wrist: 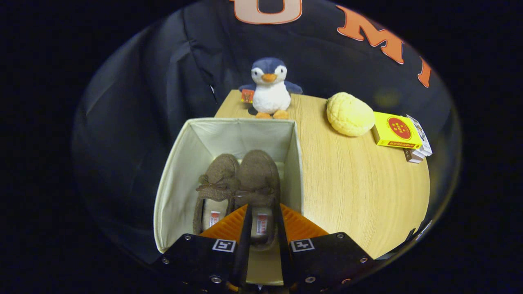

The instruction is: Open the storage box then place both shoes into the box .Put the left shoe in first, then the right shoe, with the right side of both shoes facing outward in a uniform manner.

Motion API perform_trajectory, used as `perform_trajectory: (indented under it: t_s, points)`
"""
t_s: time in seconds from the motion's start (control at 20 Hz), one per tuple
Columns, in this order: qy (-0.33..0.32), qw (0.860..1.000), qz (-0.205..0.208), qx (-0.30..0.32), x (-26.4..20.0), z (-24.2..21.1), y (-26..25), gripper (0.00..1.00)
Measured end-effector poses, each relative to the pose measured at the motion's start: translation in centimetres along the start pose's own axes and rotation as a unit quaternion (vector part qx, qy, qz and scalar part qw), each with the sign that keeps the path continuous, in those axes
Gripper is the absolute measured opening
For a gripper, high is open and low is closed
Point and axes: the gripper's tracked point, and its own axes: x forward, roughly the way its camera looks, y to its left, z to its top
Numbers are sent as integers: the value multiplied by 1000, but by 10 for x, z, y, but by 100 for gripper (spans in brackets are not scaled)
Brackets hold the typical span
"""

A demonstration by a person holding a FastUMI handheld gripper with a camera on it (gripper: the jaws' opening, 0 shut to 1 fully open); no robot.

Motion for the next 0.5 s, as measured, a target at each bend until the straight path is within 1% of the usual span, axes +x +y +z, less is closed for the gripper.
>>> perform_trajectory:
  t_s: [0.05, 0.25, 0.3, 0.35, 0.5]
  points:
    - [-18, 1000, 4, 0, -13, 11, -7, 34]
    - [-90, 996, 18, -5, -52, 36, -40, 45]
    - [-107, 994, 22, -6, -64, 42, -51, 46]
    - [-126, 992, 20, -7, -74, 50, -65, 49]
    - [-186, 982, 20, 2, -108, 67, -111, 53]
